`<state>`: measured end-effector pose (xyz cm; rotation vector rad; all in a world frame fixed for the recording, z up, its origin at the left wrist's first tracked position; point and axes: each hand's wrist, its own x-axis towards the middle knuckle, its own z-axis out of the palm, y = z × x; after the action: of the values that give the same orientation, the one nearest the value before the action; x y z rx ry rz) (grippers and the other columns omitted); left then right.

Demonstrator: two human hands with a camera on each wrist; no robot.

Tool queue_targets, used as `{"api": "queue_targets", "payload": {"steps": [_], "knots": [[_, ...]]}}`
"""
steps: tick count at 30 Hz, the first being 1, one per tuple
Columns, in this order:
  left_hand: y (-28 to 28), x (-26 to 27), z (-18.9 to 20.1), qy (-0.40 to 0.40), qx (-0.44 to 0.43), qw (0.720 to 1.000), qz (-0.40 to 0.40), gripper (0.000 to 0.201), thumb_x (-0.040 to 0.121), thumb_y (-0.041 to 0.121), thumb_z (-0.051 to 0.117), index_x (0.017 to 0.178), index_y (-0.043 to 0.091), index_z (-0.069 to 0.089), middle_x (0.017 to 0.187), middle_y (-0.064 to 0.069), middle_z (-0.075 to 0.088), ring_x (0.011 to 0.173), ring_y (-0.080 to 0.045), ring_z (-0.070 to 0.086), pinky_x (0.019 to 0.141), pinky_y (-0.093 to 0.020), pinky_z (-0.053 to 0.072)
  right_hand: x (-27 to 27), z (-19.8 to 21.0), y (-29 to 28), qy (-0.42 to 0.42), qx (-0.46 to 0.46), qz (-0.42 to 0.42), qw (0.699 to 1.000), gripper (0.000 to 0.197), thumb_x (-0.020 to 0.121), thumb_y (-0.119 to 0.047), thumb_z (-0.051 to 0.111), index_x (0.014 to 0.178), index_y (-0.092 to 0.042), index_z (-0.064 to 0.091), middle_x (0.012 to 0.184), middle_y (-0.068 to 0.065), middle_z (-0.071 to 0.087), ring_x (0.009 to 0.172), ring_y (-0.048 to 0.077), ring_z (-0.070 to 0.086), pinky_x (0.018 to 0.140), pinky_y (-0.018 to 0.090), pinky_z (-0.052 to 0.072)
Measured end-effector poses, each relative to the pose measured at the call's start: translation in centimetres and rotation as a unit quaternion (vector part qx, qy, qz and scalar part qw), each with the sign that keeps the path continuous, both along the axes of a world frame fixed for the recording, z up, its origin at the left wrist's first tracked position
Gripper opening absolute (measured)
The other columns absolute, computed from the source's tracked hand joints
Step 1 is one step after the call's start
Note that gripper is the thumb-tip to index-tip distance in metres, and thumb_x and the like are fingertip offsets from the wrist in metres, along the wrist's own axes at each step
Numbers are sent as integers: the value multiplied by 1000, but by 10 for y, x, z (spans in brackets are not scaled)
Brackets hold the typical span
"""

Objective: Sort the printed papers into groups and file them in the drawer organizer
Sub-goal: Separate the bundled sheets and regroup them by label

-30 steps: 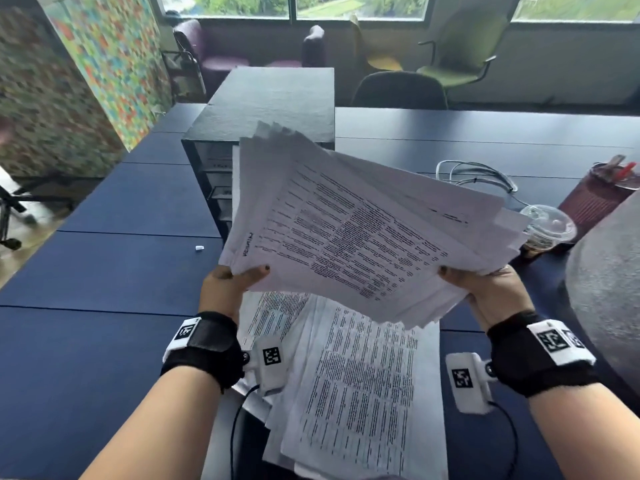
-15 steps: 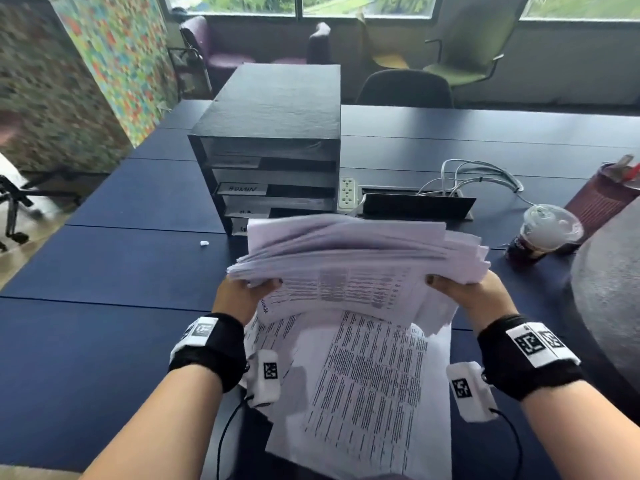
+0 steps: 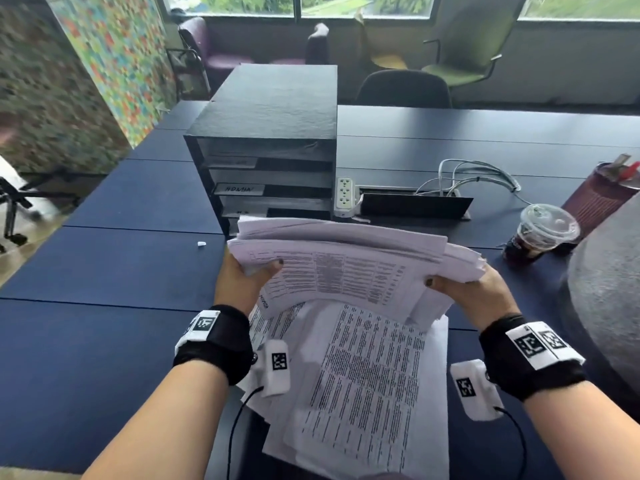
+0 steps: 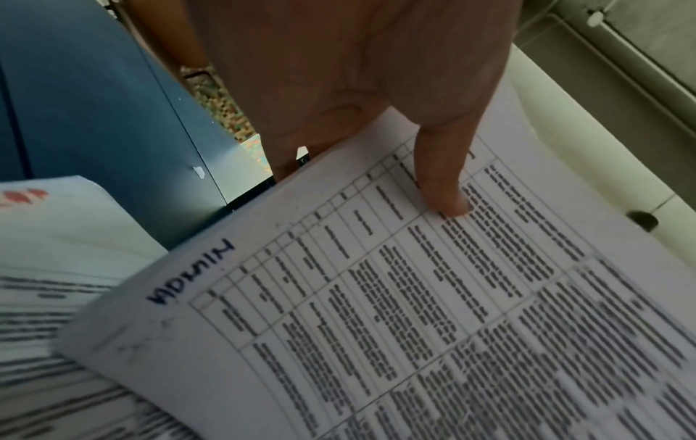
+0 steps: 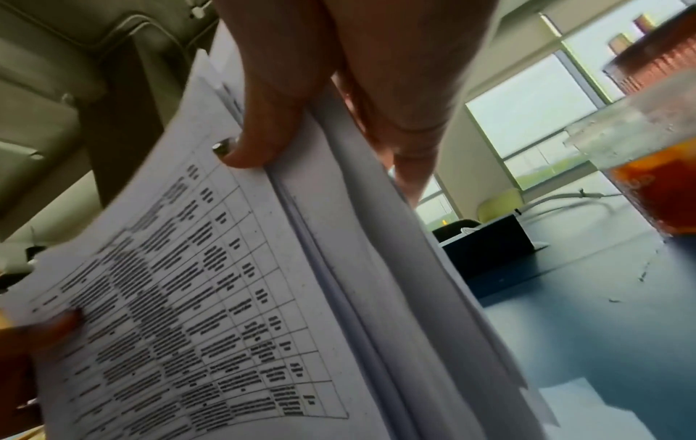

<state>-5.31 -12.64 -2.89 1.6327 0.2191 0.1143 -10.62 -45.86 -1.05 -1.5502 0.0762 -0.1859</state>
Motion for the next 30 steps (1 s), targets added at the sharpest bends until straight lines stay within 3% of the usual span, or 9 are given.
{"api": "queue_targets", "payload": {"steps": [3,7,11,14,18,20,25,28,30], "knots": [[-9,2,9,-22,-28,999,8,32,78,3,73,107,12,63,97,2,71,88,-8,67,90,-36,52,2,-8,0,20,-16,-16,1000,41,62,8,75,94,-16,66,84,-7,73,78,11,65,74,28,53],[-19,7,20,-64,-22,997,38,18,84,10,68,94,24,66,91,6,70,84,-11,66,82,-32,54,6,-2,10,35,-17,-94,995,33,49,-28,89,72,-14,71,68,-11,71,64,8,62,66,28,52],[-17,10,20,-100,3,993,60,18,90,26,62,108,25,62,96,7,68,83,-6,65,71,-20,55,7,19,25,-22,-28,-123,992,33,70,-7,78,99,-12,63,78,-10,68,63,-2,62,63,15,53],[-10,6,17,-81,30,996,32,17,89,21,63,98,35,57,95,8,67,87,-9,63,78,-28,51,7,16,26,-33,1,-65,997,55,64,6,77,108,-20,54,89,-5,64,71,0,62,69,18,53],[-3,0,10,-24,36,999,-23,29,84,6,67,97,30,57,91,16,65,85,-2,60,67,-14,42,7,-10,10,9,-6,-18,1000,65,50,0,86,103,-20,55,93,-5,66,81,4,63,75,24,53],[1,-1,6,-2,19,999,-30,33,79,4,72,101,25,59,94,13,68,87,-2,61,72,-18,45,6,-29,-1,74,-15,7,997,70,42,-19,93,102,-18,57,90,-2,71,83,10,66,71,24,54],[9,9,0,46,35,995,-77,38,69,3,80,101,18,65,100,-2,72,95,-19,67,90,-35,49,13,-60,-11,159,-109,12,981,59,52,-6,87,103,0,58,87,6,65,85,17,60,67,15,51],[11,12,-4,75,12,994,-78,40,68,-1,79,106,6,67,103,-9,72,100,-25,67,97,-43,49,15,-55,-2,162,-89,6,983,67,37,-20,94,93,-1,62,72,-7,69,74,5,62,62,8,49],[11,12,-6,86,6,993,-75,36,71,-3,76,105,4,68,103,-10,71,99,-25,66,95,-38,48,14,-53,0,148,-75,-10,986,52,53,-5,87,98,5,63,66,-5,69,62,-5,59,62,11,49]]}}
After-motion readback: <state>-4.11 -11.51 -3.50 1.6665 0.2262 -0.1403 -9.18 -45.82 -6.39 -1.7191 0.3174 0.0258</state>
